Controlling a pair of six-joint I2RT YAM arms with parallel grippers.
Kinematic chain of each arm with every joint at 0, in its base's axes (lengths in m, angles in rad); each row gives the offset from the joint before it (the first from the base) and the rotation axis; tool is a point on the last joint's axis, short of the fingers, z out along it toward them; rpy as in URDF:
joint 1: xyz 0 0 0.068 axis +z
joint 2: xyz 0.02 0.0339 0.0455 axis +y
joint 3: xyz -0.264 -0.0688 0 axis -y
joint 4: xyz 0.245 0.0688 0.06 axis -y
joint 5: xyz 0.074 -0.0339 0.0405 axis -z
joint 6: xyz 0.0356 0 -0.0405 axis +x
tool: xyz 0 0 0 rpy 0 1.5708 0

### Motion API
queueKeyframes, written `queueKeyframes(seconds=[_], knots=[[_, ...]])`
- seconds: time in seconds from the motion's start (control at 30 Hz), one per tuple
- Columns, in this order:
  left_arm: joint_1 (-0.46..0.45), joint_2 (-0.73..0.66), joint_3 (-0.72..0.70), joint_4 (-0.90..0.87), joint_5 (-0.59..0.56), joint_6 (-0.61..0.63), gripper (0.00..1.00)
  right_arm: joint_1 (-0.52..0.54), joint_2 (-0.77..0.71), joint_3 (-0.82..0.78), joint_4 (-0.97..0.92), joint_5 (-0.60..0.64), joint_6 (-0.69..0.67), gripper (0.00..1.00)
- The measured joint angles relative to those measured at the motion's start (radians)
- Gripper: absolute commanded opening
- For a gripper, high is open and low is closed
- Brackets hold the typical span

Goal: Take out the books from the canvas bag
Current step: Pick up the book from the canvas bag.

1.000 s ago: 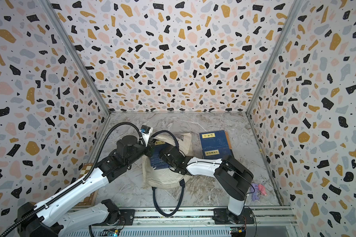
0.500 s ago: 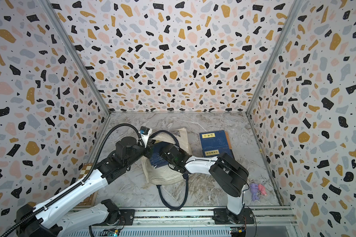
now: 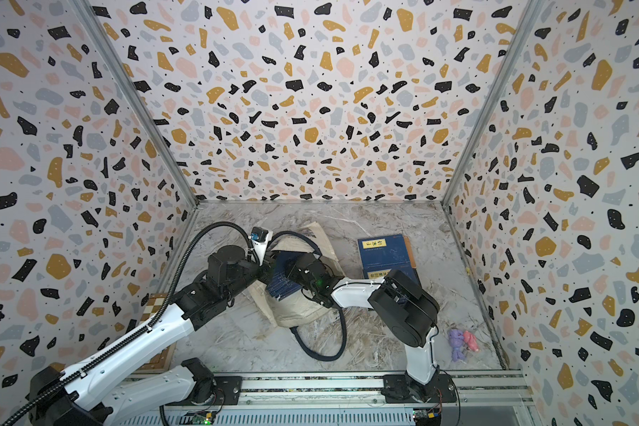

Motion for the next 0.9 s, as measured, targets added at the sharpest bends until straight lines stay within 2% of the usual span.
queueKeyframes(seconds=[0.13,0.27,0.43,0.63,0.9], knots=[[0.0,0.0,0.0,0.002,0.006,0.005,0.0,-0.018,0.0,0.038,0.031,-0.039,-0.023,0.41],[0.0,0.0,0.0,0.002,0.006,0.008,0.0,-0.021,-0.014,0.035,0.009,-0.042,-0.026,0.54],[-0.001,0.0,0.0,0.002,0.006,0.013,0.0,-0.012,-0.07,-0.031,-0.055,-0.033,-0.02,0.59],[-0.001,0.0,0.0,0.002,0.005,0.014,0.0,0.005,-0.095,-0.094,-0.065,-0.029,0.005,0.6],[-0.001,0.0,0.0,0.002,0.006,0.016,0.0,-0.003,-0.032,-0.034,-0.069,-0.026,0.008,0.55]])
